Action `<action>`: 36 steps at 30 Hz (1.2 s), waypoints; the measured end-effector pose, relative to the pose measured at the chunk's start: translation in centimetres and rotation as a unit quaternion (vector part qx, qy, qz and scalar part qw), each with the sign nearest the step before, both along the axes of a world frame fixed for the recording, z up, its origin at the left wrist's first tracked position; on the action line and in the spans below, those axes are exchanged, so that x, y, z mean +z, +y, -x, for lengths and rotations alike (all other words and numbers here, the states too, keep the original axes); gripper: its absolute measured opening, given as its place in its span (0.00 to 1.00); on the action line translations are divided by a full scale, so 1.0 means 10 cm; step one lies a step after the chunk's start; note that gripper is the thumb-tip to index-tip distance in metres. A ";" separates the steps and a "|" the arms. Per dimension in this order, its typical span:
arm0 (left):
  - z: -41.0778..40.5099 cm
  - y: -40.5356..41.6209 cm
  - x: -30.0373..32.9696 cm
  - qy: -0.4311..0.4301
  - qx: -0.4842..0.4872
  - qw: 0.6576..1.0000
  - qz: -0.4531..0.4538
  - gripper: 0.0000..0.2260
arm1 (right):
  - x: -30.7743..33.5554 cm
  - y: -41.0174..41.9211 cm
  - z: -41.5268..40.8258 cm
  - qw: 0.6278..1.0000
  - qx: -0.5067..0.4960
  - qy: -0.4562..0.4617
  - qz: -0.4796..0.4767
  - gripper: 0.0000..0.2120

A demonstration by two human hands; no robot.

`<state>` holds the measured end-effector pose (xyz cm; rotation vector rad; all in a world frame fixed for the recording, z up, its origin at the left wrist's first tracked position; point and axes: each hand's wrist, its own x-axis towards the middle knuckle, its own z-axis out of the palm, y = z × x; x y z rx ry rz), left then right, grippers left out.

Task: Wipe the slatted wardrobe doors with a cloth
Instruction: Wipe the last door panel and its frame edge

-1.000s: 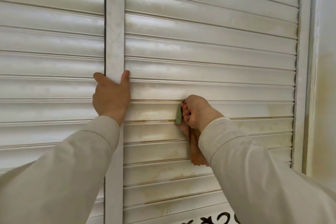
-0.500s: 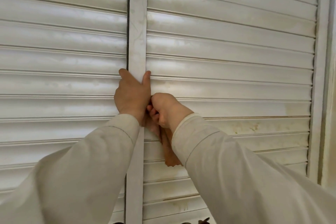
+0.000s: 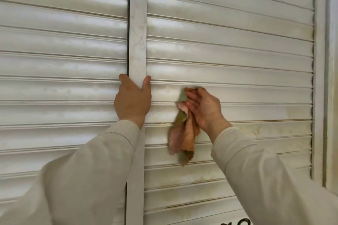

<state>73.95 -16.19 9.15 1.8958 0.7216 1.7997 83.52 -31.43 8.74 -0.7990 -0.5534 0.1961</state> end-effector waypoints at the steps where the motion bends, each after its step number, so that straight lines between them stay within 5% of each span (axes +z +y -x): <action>1: -0.01 0.00 0.00 -0.003 0.001 1.000 -0.001 0.27 | 0.09 0.02 0.01 1.000 0.001 -0.022 0.010 0.10; 6: 0.00 0.01 0.02 0.001 0.016 1.000 -0.006 0.27 | 0.39 0.38 0.42 0.986 0.044 -0.131 0.090 0.07; 11: 0.04 0.04 0.01 -0.027 -0.017 0.999 0.000 0.21 | 0.36 0.53 0.47 0.973 -0.022 -0.194 0.120 0.09; 20: 0.00 0.01 -0.01 -0.055 -0.035 0.998 0.013 0.15 | 0.43 0.16 0.12 0.979 -0.104 -0.138 0.103 0.10; 27: 0.01 0.02 0.00 -0.056 -0.044 0.997 0.021 0.16 | 0.38 0.44 0.35 0.943 -0.092 -0.254 0.194 0.10; 36: 0.04 0.00 0.03 -0.065 -0.073 0.995 0.022 0.16 | 0.56 0.32 0.26 0.985 -0.046 -0.155 0.059 0.09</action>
